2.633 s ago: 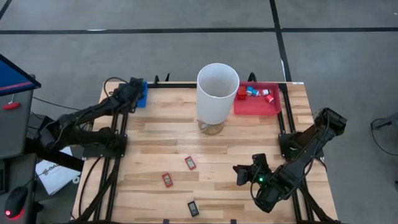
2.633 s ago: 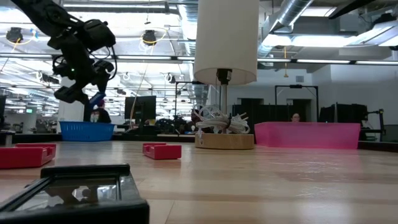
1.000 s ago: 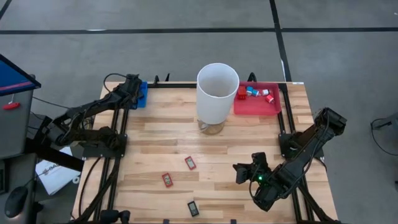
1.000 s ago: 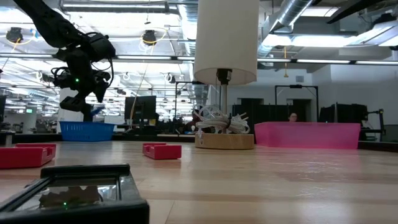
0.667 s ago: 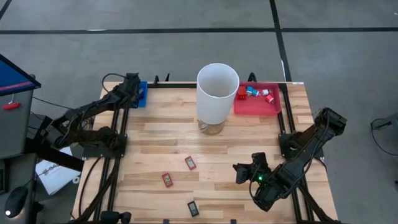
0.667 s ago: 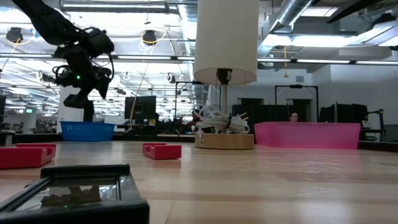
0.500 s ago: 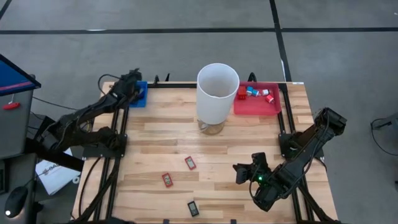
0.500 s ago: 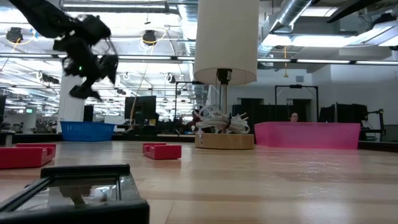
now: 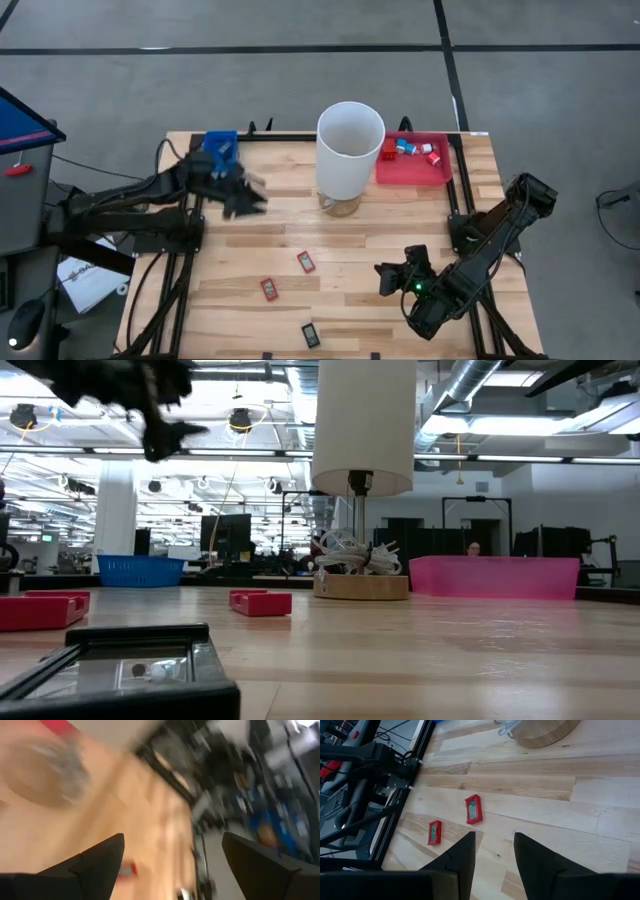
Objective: Pick & Place Office items
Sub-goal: Put the left red digital timer into the blue bin, then put the red digital timer into the blue bin
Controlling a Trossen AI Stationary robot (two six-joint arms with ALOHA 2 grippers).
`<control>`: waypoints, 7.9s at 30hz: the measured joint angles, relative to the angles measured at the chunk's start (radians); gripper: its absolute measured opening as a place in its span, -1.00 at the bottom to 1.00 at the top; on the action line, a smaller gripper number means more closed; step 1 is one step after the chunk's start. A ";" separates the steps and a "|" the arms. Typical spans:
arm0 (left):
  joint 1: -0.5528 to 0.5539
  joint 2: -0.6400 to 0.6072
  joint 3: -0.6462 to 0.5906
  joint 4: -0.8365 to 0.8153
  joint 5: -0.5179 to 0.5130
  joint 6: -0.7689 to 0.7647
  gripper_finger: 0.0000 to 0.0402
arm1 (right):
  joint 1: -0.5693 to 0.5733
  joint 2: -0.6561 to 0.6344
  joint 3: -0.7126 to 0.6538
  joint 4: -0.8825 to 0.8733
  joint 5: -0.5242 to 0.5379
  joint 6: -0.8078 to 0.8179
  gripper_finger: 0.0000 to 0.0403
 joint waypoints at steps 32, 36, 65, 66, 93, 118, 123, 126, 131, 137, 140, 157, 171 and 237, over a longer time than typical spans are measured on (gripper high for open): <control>-1.145 0.670 0.328 -0.571 -0.674 -0.071 0.70 | 0.034 0.000 0.000 0.128 0.001 -0.028 -0.36; -1.132 0.704 0.340 -0.564 -0.695 -0.265 0.70 | 0.034 0.000 0.000 0.132 0.002 -0.049 -0.36; -0.965 0.841 0.339 -0.406 -0.716 -0.349 0.99 | 0.094 0.000 0.000 0.120 0.051 -0.211 -0.36; -0.965 0.841 0.339 -0.407 -0.716 -0.355 0.99 | 0.094 0.000 0.000 0.120 0.052 -0.210 -0.36; -0.960 0.996 0.343 -0.326 -0.740 -0.396 0.99 | 0.099 0.000 0.000 0.083 0.052 -0.201 -0.36; -0.859 0.951 0.331 -0.429 -0.854 -0.393 0.39 | 0.099 0.000 -0.002 0.063 0.078 -0.201 -0.36; -0.769 0.893 0.321 -0.437 -0.908 -0.393 0.53 | 0.099 0.000 -0.002 0.059 0.078 -0.201 -0.36; -0.678 0.840 0.288 -0.438 -0.932 -0.433 0.51 | 0.098 0.000 -0.002 0.053 0.078 -0.191 -0.36; -0.498 0.703 0.206 -0.399 -0.969 -0.572 0.39 | 0.097 0.000 -0.002 0.016 0.081 -0.147 -0.36; -0.254 0.490 0.074 -0.250 -0.976 -0.658 0.50 | 0.094 0.000 -0.002 -0.010 0.091 -0.112 -0.36; -0.122 0.381 0.016 -0.210 -0.975 -0.663 0.52 | 0.085 0.000 -0.002 -0.033 0.101 -0.079 -0.36; 0.406 0.136 -0.105 0.095 -1.055 -0.740 0.47 | -0.020 0.000 -0.002 -0.007 0.104 -0.069 -0.36; 0.618 0.143 -0.109 -0.051 -1.039 -0.901 0.47 | -0.081 0.000 -0.002 0.023 0.103 -0.074 -0.36; -0.255 0.257 -0.057 0.561 -0.143 -0.079 0.61 | -0.098 0.000 -0.002 0.128 0.101 -0.128 -0.36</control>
